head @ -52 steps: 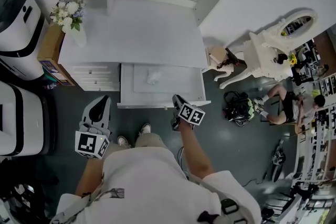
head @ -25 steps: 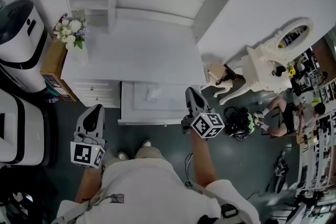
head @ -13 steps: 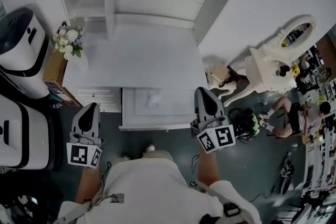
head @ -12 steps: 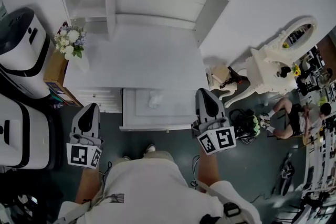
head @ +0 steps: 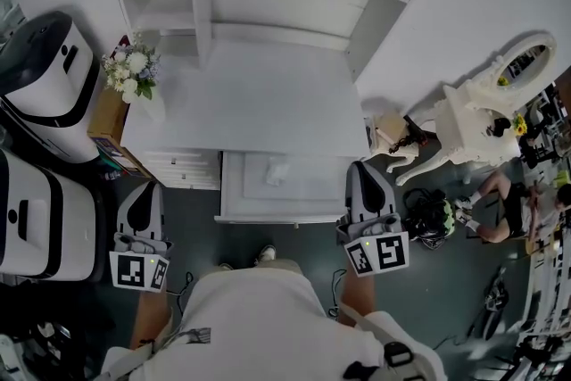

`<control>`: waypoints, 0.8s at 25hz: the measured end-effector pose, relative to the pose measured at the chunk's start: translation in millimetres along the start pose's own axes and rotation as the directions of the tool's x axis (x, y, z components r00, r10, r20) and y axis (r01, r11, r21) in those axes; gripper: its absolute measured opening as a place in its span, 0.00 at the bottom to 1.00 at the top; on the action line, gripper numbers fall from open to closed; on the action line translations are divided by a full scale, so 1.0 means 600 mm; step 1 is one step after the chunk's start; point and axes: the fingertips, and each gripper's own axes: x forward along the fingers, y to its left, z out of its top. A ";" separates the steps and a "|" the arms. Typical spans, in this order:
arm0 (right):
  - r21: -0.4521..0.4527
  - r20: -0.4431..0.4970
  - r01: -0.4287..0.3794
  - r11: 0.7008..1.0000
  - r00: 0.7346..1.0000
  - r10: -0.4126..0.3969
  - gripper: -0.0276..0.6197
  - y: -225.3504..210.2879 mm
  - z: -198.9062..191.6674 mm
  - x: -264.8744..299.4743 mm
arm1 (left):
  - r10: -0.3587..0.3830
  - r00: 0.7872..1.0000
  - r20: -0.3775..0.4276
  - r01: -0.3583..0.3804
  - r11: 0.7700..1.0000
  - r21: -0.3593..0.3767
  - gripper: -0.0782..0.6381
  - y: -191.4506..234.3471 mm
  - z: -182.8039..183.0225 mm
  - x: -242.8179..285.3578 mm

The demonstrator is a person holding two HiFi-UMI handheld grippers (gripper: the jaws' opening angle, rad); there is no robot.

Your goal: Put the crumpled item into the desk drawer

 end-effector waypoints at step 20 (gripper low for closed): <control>-0.004 -0.061 0.041 0.999 0.997 -0.041 0.06 0.035 -0.035 -0.021 | -0.061 0.997 -0.048 0.060 0.998 -0.018 0.13 0.005 -0.032 0.004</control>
